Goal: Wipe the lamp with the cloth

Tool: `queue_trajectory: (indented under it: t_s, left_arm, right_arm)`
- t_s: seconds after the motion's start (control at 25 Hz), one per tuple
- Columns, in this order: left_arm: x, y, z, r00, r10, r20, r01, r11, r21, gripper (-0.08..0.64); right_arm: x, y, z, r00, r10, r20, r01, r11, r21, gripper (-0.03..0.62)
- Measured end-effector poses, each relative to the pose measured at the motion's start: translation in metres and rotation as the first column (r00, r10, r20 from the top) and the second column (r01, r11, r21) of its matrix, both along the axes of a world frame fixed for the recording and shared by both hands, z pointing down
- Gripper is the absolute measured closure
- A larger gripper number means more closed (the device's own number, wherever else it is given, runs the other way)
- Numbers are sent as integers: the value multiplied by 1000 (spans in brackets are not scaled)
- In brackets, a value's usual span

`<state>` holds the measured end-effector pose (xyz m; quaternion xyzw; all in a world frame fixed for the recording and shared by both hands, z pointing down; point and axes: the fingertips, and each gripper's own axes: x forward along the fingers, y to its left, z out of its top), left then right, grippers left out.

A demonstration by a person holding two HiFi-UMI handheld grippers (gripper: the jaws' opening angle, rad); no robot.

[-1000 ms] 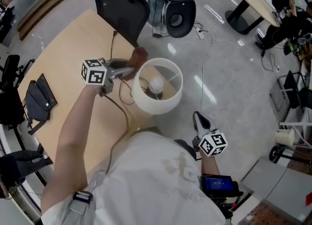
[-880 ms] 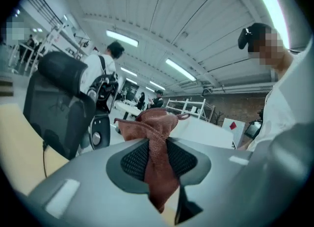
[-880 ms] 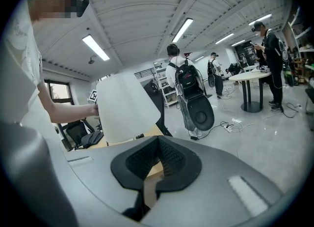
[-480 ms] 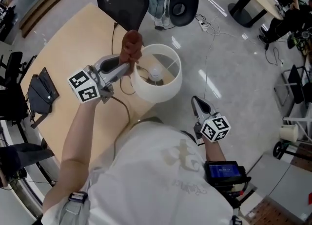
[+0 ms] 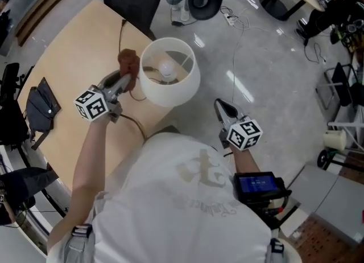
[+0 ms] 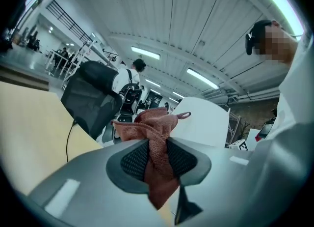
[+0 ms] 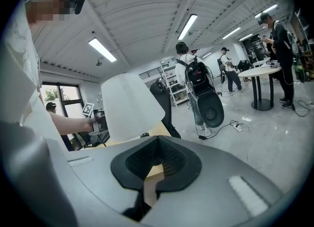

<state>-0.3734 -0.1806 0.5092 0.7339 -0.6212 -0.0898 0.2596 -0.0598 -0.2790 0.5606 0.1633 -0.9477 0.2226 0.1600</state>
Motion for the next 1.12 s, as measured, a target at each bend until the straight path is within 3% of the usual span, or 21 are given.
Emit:
queue_trajectory:
  t_s: [0.08,0.16,0.28,0.4,0.56,0.8,1.0,1.12]
  left_arm:
    - [-19,7,-40,992,-92,91,87,995,54,449]
    - [-18,11,-85,966,-184,180,162,978,135,446]
    - [12,12,-127,937,-262,230,210,951,226,445]
    - [30,4,-133,923,-285,259,212,937,277,445]
    - [59,0,-116,913,-275,300,198,944,265,445]
    - [57,14,-75,914,-332,234,282,933,223,444]
    - [76,36,-21,924,-339,175,334,941,53,443]
    - [75,53,-22,909,-365,200,367,930,31,443]
  right_arm:
    - [-24,-10,-1,999,-30,29,30,999,15,578]
    - [-34,-12,-11,998,-48,48,47,999,24,578]
    - [-12,-2,-15,999,-30,28,30,1000,10,578]
    - [-15,5,-2,999,-45,15,45,999,1,578]
    - [-13,15,6,998,-57,13,57,998,-18,578]
    - [-8,22,9,997,-74,13,74,997,-34,578]
    - [15,29,-7,996,-93,14,94,995,-46,578]
    - [15,31,-7,994,-105,21,106,994,-41,578]
